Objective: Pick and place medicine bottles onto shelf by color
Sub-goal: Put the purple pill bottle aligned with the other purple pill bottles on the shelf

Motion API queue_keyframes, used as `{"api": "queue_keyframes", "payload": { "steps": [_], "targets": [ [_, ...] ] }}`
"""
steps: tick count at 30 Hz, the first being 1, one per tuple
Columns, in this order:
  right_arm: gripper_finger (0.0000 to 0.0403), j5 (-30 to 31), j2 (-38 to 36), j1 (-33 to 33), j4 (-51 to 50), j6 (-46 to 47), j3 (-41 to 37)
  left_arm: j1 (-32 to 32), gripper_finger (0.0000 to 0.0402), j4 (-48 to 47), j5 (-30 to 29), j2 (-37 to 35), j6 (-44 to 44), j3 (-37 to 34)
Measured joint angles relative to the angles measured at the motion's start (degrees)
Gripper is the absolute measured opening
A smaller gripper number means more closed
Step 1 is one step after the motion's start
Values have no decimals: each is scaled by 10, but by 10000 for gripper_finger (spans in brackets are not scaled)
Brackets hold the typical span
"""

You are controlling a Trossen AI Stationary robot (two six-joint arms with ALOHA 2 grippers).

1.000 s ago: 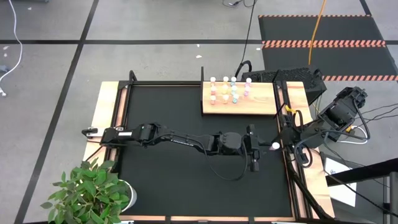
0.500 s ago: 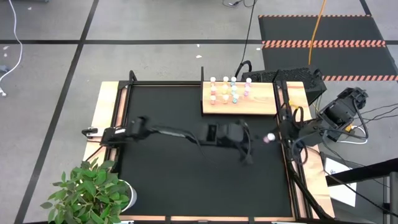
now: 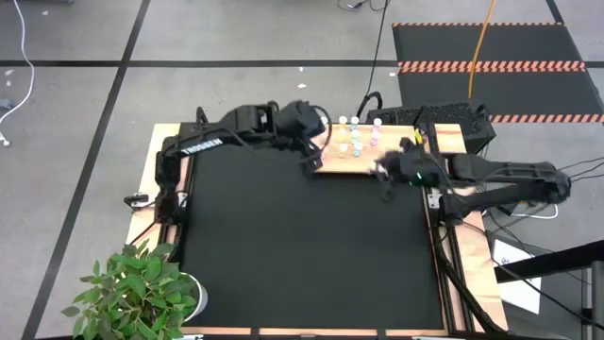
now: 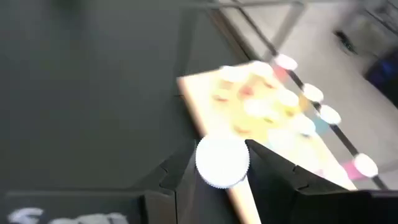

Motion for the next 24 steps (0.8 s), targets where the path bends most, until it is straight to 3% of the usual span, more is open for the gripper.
{"api": "queue_keyframes", "payload": {
  "steps": [4, 10, 13, 16, 24],
  "targets": [
    [122, -25, 18, -134, 48, -25, -28, 35, 264, -32, 34, -4, 40, 0],
    [122, -134, 73, -280, 84, -85, -46, 74, 214, -16, 141, -9, 74, -64],
    [122, -184, 94, -319, 124, -97, -72, 92, 199, -17, 168, -12, 70, -117],
    [122, -195, 107, -338, 168, -116, -102, 106, 190, -6, 182, -35, 70, -187],
    [122, -194, 140, -389, 190, -151, -122, 118, 186, 183, 217, -147, 35, -425]
  ]
}}
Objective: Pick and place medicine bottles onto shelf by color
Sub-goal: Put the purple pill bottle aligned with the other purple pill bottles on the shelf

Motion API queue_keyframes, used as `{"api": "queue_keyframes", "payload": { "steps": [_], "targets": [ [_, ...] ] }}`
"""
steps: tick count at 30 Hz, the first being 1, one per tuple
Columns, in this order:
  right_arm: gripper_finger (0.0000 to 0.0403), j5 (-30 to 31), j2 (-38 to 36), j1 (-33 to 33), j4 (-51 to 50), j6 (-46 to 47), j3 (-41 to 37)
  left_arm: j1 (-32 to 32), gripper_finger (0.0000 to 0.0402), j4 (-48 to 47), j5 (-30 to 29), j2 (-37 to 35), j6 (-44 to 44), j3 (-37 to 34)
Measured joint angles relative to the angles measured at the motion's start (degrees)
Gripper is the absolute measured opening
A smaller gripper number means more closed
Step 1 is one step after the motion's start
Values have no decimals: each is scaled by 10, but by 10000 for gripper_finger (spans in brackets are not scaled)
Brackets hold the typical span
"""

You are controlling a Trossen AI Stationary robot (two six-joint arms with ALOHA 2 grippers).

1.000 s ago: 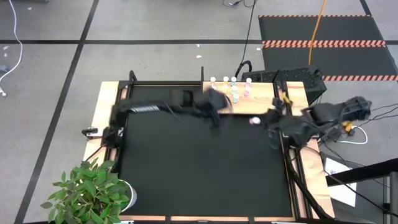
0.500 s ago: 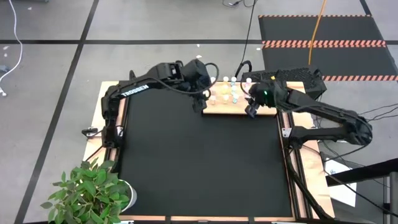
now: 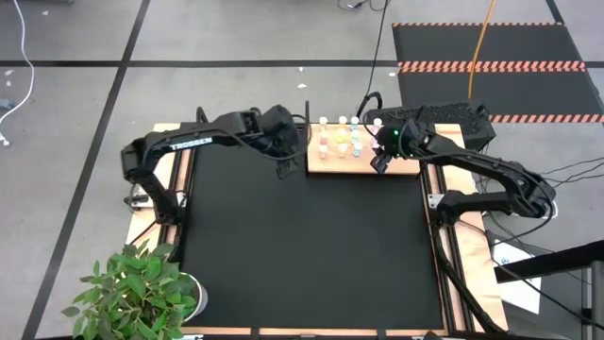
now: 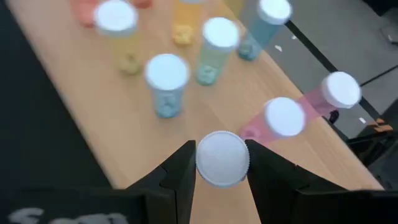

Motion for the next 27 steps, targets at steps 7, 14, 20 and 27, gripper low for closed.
{"api": "queue_keyframes", "payload": {
  "steps": [7, 14, 20, 27],
  "targets": [
    [122, -44, 18, -29, 11, -5, 0, 13, 186, 59, 0, -75, -61, -98],
    [122, -42, 26, -32, 16, -21, 0, 12, 186, 75, -1, -90, -69, -102],
    [122, -43, 26, -36, 37, -5, -12, 9, 186, 95, -3, -90, -67, -102],
    [123, -57, 25, -36, 23, 3, -12, 3, 186, 100, -4, -90, -65, -102]
  ]
}}
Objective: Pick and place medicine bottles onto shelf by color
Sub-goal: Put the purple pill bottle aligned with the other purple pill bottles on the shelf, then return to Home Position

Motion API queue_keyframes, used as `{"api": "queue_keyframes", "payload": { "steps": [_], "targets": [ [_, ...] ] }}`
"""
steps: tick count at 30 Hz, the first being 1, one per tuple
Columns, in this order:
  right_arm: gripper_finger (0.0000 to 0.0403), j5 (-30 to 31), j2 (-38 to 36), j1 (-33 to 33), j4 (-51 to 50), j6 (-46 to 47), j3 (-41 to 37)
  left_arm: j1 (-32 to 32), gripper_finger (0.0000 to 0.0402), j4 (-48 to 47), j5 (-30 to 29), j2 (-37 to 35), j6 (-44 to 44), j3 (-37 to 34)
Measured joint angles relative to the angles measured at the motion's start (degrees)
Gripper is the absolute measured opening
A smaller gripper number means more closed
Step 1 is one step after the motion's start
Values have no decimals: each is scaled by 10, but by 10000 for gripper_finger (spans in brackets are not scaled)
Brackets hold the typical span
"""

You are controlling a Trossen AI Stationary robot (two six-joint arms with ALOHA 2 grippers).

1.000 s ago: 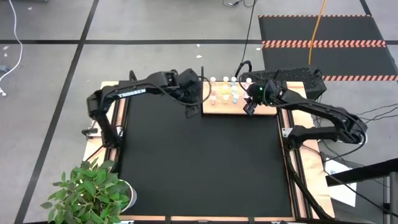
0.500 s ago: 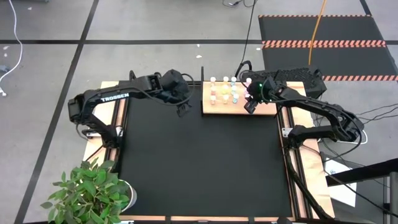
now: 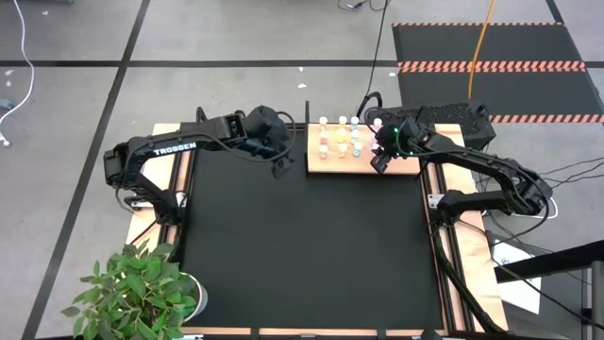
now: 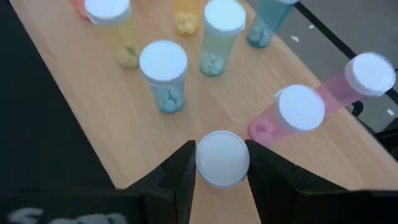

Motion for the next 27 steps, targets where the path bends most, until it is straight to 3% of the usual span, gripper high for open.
{"api": "queue_keyframes", "payload": {
  "steps": [12, 16, 22, 27],
  "targets": [
    [184, 1, -5, 0, -12, 5, -9, -1, 186, 18, -1, 0, -29, 0],
    [219, 1, -27, -1, -10, 5, -9, -15, 186, 34, -11, -13, 15, -1],
    [259, -2, -93, 1, -14, 41, -9, -15, 186, 70, -53, -54, 11, -1],
    [262, -42, -183, 11, -12, 117, 1, -6, 174, 110, -53, -96, 55, 0]
  ]
}}
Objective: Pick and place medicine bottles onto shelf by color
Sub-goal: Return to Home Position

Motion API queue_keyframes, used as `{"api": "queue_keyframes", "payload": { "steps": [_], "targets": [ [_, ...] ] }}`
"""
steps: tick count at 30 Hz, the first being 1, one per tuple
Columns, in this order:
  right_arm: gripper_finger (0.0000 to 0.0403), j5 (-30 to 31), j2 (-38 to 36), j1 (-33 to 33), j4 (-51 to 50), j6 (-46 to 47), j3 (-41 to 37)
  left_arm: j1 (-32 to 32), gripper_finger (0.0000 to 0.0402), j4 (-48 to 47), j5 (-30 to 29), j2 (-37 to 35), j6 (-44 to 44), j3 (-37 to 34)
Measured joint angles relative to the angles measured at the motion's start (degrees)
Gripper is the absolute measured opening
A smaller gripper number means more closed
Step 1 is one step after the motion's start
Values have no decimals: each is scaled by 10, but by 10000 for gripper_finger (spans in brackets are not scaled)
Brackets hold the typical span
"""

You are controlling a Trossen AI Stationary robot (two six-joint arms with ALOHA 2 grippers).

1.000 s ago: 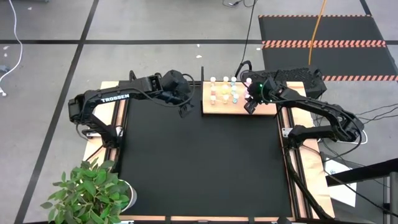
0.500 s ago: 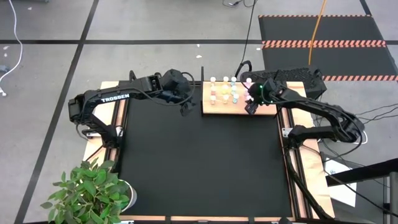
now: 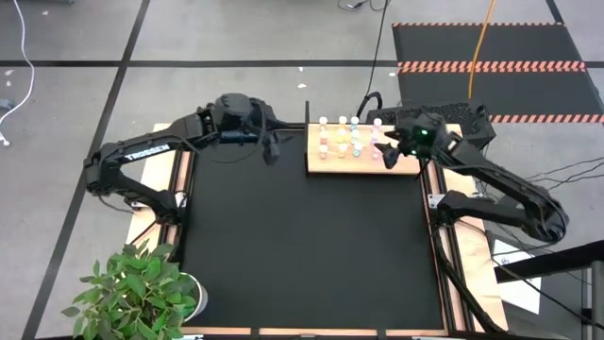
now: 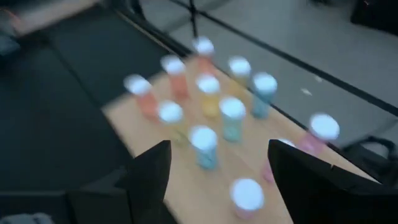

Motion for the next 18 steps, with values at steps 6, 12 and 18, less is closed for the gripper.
{"api": "queue_keyframes", "payload": {
  "steps": [6, 12, 18],
  "targets": [
    [219, -28, -76, 76, -19, 62, 36, 13, 93, 146, 51, -28, 42, -118],
    [98, -92, -96, 155, -16, -4, 44, 33, 8, 331, 117, -33, 65, -314],
    [11, -211, -134, 162, -8, -37, 42, 32, 4, 472, 143, -64, 8, -452]
  ]
}}
